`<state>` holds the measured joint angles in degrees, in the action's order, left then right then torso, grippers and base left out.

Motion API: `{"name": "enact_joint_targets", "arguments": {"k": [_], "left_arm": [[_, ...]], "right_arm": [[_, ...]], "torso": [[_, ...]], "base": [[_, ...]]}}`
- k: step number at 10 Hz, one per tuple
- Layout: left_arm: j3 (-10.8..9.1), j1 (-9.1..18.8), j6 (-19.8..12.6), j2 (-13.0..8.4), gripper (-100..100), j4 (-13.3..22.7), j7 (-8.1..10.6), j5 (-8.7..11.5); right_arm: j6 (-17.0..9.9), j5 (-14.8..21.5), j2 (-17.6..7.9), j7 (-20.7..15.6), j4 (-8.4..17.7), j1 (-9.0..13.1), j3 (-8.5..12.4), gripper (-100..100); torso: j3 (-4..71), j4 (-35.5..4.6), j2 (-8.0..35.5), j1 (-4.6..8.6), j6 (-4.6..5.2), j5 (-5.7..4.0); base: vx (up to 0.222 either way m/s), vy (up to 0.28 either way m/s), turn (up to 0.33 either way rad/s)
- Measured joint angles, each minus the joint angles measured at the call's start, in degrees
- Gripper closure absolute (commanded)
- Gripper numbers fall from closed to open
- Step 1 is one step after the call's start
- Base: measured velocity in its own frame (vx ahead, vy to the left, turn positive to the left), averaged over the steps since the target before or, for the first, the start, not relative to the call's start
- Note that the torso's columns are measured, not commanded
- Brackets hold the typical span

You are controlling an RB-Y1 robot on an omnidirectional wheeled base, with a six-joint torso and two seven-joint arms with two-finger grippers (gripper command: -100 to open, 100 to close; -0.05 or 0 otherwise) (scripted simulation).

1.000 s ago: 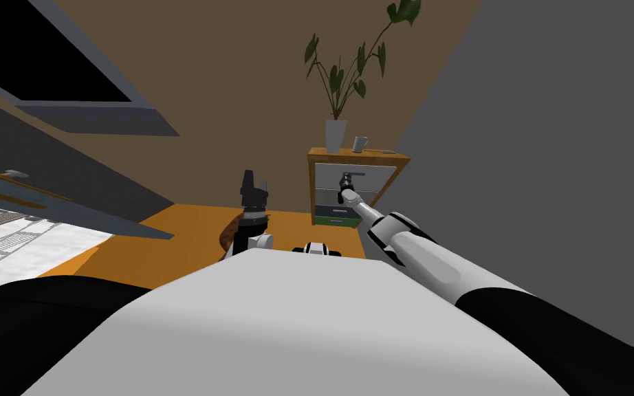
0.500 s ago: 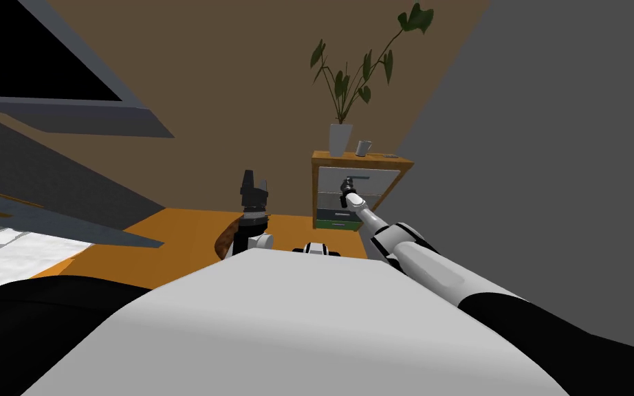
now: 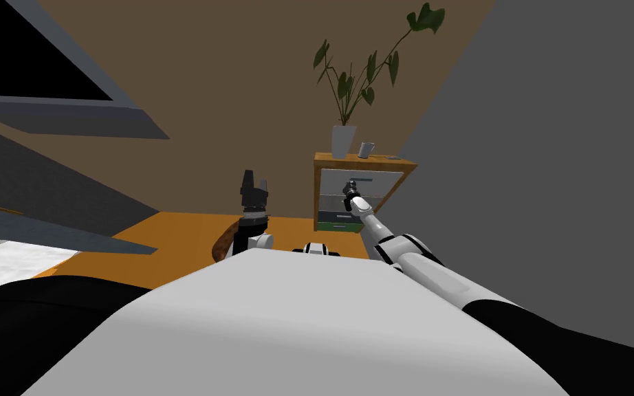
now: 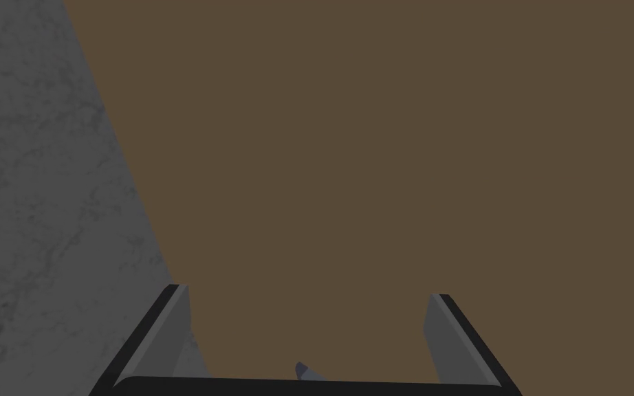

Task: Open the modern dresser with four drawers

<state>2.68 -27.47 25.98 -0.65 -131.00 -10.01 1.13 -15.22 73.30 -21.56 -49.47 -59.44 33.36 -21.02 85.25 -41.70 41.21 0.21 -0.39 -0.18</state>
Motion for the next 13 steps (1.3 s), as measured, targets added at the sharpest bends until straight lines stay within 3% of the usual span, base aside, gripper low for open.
{"name": "enact_joint_targets", "arguments": {"k": [1,4,5,8,10,11,12,13], "left_arm": [[0.0,0.0,0.0,0.0,0,0.0,0.0,0.0],[0.01,0.0,0.0,0.01,0,0.0,0.0,0.0],[0.0,0.0,0.0,0.0,0,0.0,0.0,0.0],[0.01,0.0,0.0,0.01,0,0.0,0.0,0.0],[0.0,0.0,0.0,0.0,0,0.0,0.0,0.0],[0.0,-0.01,0.0,0.01,0,0.0,0.0,0.0],[0.0,-0.01,0.0,0.01,0,0.0,0.0,0.0],[0.0,0.0,0.0,0.0,0,0.0,0.0,0.0]], "right_arm": [[0.09,-0.4,0.03,-0.19,-1.0,-0.92,0.26,100],[4.63,-1.35,-0.82,-2.46,-5.82,-6.02,5.08,100],[4.62,-2.87,-1.24,-3.56,-8.02,-7.88,5.29,100],[11.05,1.02,0.14,-3.9,-11.6,-12.93,12.81,100],[10.62,-1.47,-1.12,-5.01,-14.32,-15.02,12.3,100],[11.58,-3.08,-2.16,-6.14,-16.28,-16.7,12.96,100],[13.89,-2.44,-1.43,-7.13,-17.62,-18.43,15.37,100],[14.43,-3.15,-2.37,-7.16,-19.31,-20.02,15.86,100]], "torso": [[-0.06,0.01,0.1,-0.03,0.08,0.0],[0.15,-0.05,-0.27,0.02,0.04,0.03],[-0.02,-0.05,0.02,0.13,0.09,-0.03],[0.11,-0.12,-0.23,0.15,0.14,0.03],[-0.03,-0.02,-0.01,0.35,0.2,-0.12],[0.03,-0.14,-0.12,-0.02,0.38,0.06],[0.08,-0.19,-0.21,-0.08,0.22,0.12],[0.01,-0.27,-0.06,0.16,0.13,0.07]], "base": [[0.092,0.105,-0.058],[0.06,0.072,-0.025],[0.082,0.092,-0.059],[0.063,0.073,-0.015],[0.052,0.042,-0.016],[0.115,0.131,-0.086],[0.058,0.07,-0.019],[0.019,0.013,0.031]]}}
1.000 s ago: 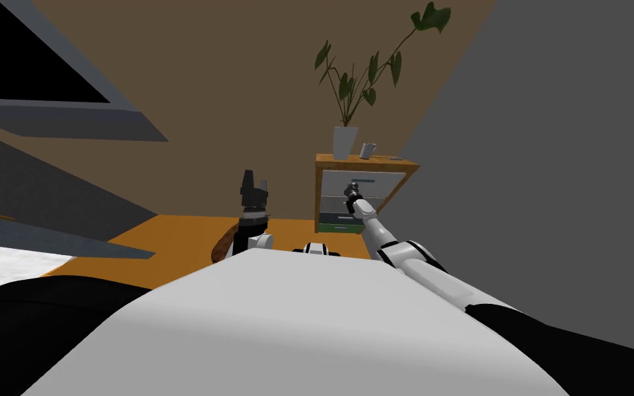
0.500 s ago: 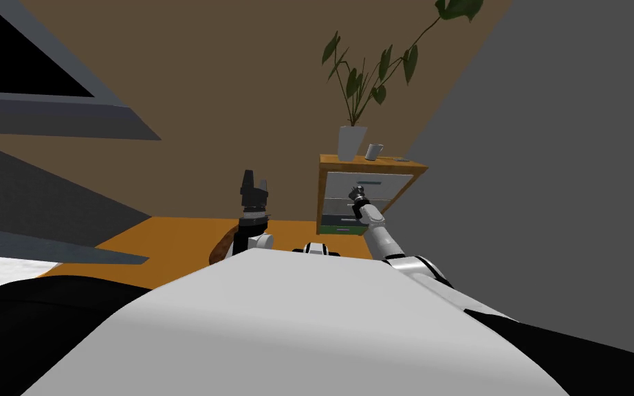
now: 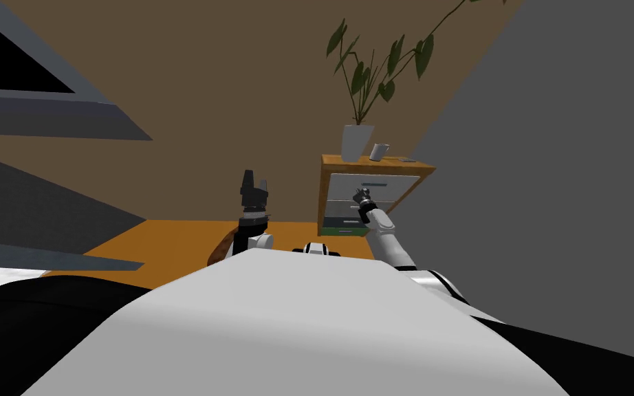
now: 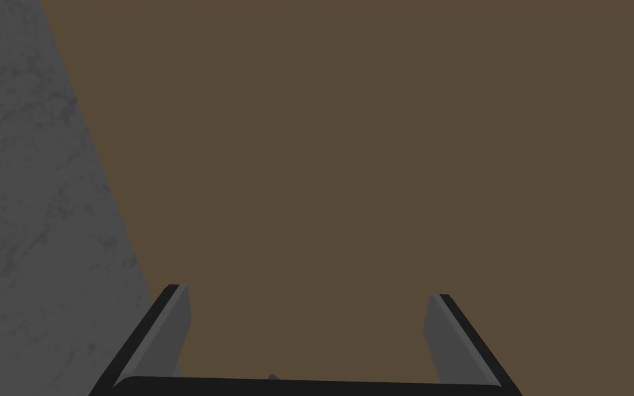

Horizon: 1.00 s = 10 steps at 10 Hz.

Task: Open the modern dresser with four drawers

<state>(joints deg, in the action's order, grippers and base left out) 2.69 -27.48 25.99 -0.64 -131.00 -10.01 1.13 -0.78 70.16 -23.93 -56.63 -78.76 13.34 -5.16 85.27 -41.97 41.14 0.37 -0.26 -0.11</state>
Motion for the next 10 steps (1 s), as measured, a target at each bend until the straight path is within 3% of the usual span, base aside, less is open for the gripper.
{"name": "enact_joint_targets", "arguments": {"k": [1,3,6,8,10], "left_arm": [[0.0,0.0,0.0,0.0,0,0.0,0.0,0.0],[0.0,-0.01,0.0,0.0,0,0.0,0.0,0.0],[-0.01,-0.02,0.0,0.0,0,0.0,0.0,0.0],[0.0,0.0,0.0,0.0,0,0.0,0.0,0.0],[-0.01,0.0,0.0,-0.01,0,0.0,0.0,0.0]], "right_arm": [[0.99,0.48,0.79,-0.38,-1.08,-1.45,1.88,100],[3.46,-0.7,-1.1,-1.58,-5.22,-5.35,4.1,100],[5.57,-1.0,-1.86,-2.53,-9.83,-10.01,7.02,100],[8.36,-1.18,-2.33,-3.66,-13.82,-14.09,9.88,100],[9.85,-1.16,-1.81,-4.11,-14.79,-15.99,12.57,100]], "torso": [[-0.11,0.09,0.16,0.23,0.12,-0.14],[-0.25,-0.12,0.39,-0.26,0.15,0.09],[-0.38,-0.18,0.59,-0.24,0.27,0.06],[-0.54,-0.3,0.92,-0.3,0.09,0.13],[-0.79,-0.37,1.29,-0.18,0.23,0.06]], "base": [[0.074,0.101,-0.036],[0.087,0.089,-0.05],[0.091,0.076,-0.039],[0.038,0.039,0.012],[0.038,0.054,-0.022]]}}
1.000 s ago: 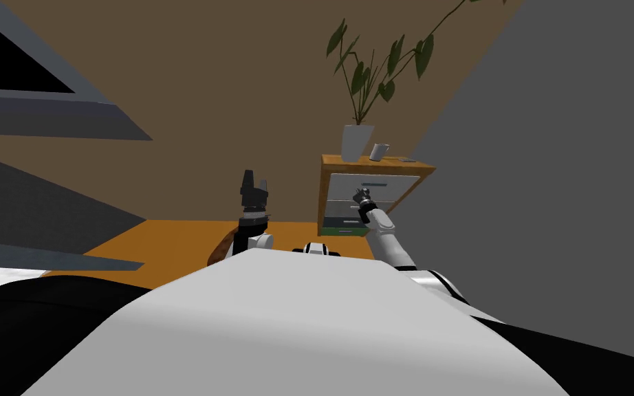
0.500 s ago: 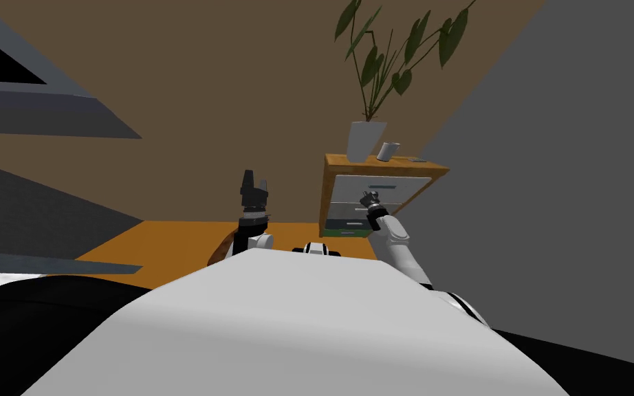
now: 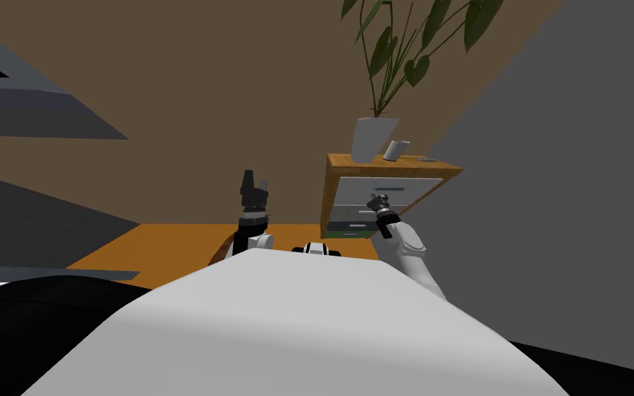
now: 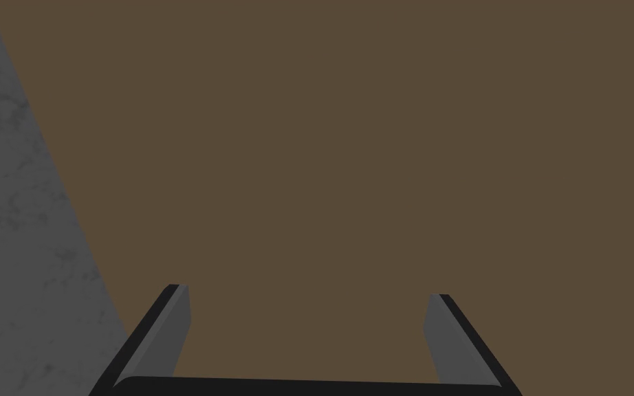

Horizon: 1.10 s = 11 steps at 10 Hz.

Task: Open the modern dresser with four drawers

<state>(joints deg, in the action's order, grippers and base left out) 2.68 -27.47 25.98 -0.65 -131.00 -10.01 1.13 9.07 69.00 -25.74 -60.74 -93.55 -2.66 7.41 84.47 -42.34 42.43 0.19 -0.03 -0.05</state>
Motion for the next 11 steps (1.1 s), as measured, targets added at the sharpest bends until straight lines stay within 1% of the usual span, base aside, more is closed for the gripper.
{"name": "enact_joint_targets", "arguments": {"k": [1,2,3,4,5,6,7,8,9,11], "left_arm": [[0.01,-0.01,0.0,0.01,0,0.0,0.0,0.0],[0.01,-0.01,0.0,0.01,0,-0.01,0.0,0.0],[0.01,-0.01,0.0,0.01,0,-0.01,0.0,0.0],[0.01,-0.02,0.0,0.01,0,0.0,0.0,0.0],[0.01,-0.01,0.0,0.01,0,-0.01,0.0,0.0],[0.01,-0.01,0.0,0.01,0,0.0,0.0,0.0],[0.0,0.0,0.0,0.0,0,0.0,0.0,0.0],[0.0,0.0,0.0,0.0,0,0.0,0.0,0.0],[0.0,0.0,0.0,0.0,0,0.0,0.0,0.0],[0.0,0.0,0.0,0.0,0,0.0,0.0,0.0]], "right_arm": [[0.72,-0.27,-1.18,-0.33,-1.97,-1.77,1.05,100],[2.08,-0.45,-0.99,-1.24,-4.1,-3.83,2.63,100],[4.33,-0.72,-0.16,-2.48,-5.27,-5.57,4.96,100],[5.24,-0.61,-1.32,-2.84,-7.92,-7.86,5.93,100],[6.75,-0.95,-1.19,-3.75,-9.88,-9.84,7.7,100],[8.03,-0.93,-1.85,-3.81,-11.43,-11.2,9.09,100],[9.74,-1.29,-1.11,-4.69,-11.29,-11.94,11.06,100],[10.12,-1.2,-1.35,-4.59,-12.46,-13.32,11.81,100],[10.04,-1.17,-1.4,-4.43,-12.65,-13.47,11.86,-100],[9.72,-1.22,-3.74,-2.76,-13.3,-13.92,12.53,-100]], "torso": [[0.12,0.06,-0.22,-0.49,0.04,0.12],[0.21,0.11,-0.33,-0.48,0.01,0.15],[0.12,0.07,-0.16,-0.14,0.01,0.05],[0.13,0.07,-0.22,-0.25,0.03,0.06],[0.15,0.08,-0.24,-0.21,0.01,0.06],[0.05,0.03,-0.04,-0.03,0.01,0.01],[-0.07,-0.01,0.11,0.08,0.03,-0.04],[-0.06,-0.02,0.1,0.03,0.04,-0.01],[0.03,0.03,-0.07,-0.12,0.01,0.02],[0.17,0.09,-0.26,-0.24,0.03,0.07]], "base": [[0.116,0.131,-0.071],[0.063,0.062,-0.002],[0.107,0.121,-0.069],[0.127,0.121,-0.053],[0.061,0.061,0.006],[0.003,0.014,0.013],[-0.017,-0.011,0.0],[-0.009,-0.009,-0.004],[0.004,0.0,-0.032],[0.021,0.0,-0.052]]}}
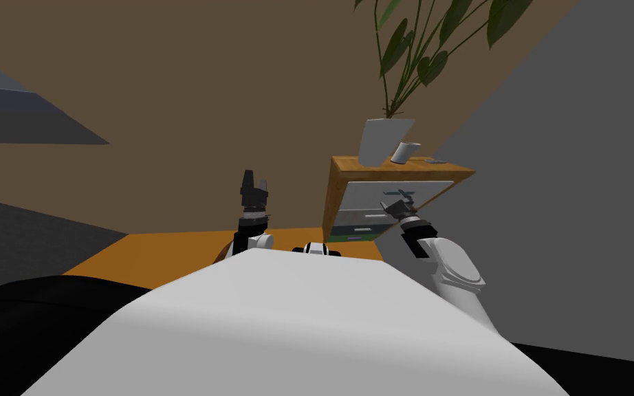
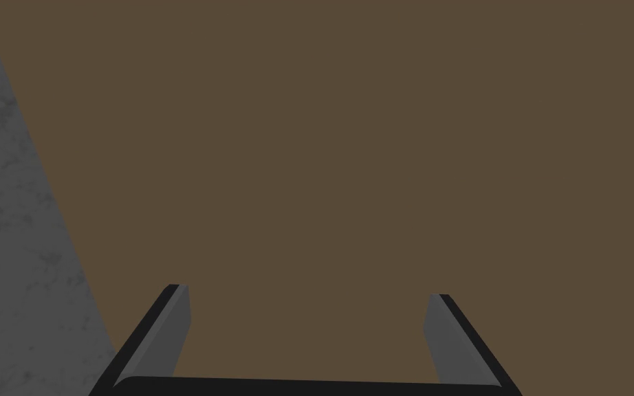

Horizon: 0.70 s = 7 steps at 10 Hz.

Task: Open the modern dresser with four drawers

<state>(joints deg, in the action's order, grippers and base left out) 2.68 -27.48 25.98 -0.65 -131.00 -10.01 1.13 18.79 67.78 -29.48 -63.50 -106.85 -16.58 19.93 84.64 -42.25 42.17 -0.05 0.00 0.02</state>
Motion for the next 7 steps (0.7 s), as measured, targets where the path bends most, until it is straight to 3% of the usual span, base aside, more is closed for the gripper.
{"name": "enact_joint_targets", "arguments": {"k": [4,5,7], "left_arm": [[0.0,-0.01,0.0,0.0,0,0.0,0.0,0.0],[0.0,0.0,0.0,0.0,0,0.0,0.0,0.0],[0.0,0.02,0.0,0.0,0,0.0,0.0,0.0]], "right_arm": [[0.22,-0.45,-2.72,1.78,-0.25,-0.36,1.26,-100],[0.13,-0.46,-2.84,2.02,-0.27,-0.37,1.29,100],[0.15,-0.55,-3.12,2.11,-0.66,-0.31,1.49,100]], "torso": [[0.02,0.0,-0.06,-0.05,-0.02,0.01],[-0.03,-0.01,0.07,0.02,-0.01,-0.01],[-0.38,-0.06,0.61,0.13,0.04,-0.16]], "base": [[0.045,0.015,-0.005],[0.008,0.004,0.001],[-0.162,-0.009,-0.069]]}}
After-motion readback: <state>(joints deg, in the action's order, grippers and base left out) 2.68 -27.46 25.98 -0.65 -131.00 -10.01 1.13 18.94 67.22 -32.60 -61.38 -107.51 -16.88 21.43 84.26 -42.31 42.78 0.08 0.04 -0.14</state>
